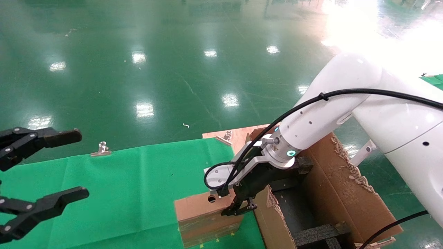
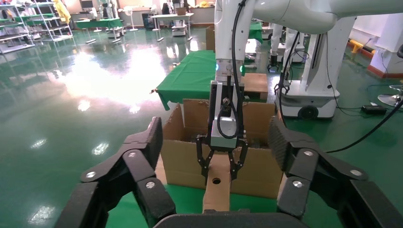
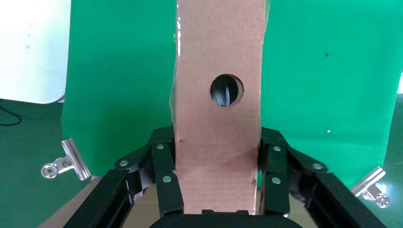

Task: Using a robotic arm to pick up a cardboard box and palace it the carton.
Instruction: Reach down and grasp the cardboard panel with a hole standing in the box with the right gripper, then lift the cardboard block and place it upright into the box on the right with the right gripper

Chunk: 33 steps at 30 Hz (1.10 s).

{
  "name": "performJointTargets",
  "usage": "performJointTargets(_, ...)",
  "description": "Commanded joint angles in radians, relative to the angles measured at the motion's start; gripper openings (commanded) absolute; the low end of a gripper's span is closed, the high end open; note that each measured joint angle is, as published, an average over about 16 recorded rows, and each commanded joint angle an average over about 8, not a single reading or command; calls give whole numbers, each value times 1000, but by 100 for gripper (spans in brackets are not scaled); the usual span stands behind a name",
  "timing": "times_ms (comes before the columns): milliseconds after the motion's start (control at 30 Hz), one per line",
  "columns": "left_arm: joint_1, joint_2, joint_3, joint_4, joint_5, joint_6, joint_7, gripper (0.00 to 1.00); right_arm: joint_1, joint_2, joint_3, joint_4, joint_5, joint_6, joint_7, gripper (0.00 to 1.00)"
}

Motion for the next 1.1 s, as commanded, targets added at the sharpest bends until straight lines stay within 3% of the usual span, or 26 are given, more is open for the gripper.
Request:
performJointTargets(33,0,0,0,0,0,0,0,100,0,0,1,0,0,0,0,0)
performJointTargets(300,0,0,0,0,0,0,0,100,-2,2,3,-2,7,4,3,0)
performJointTargets(533,0,0,0,0,0,0,0,100,43,20,17,-29,74,4,3,0)
performJointTargets(833,0,0,0,0,0,0,0,100,254,85,-11,-81,184,-12,-46,0)
performJointTargets(1100,0,0,0,0,0,0,0,100,453,145,-120,-101,283,-17,-87,0)
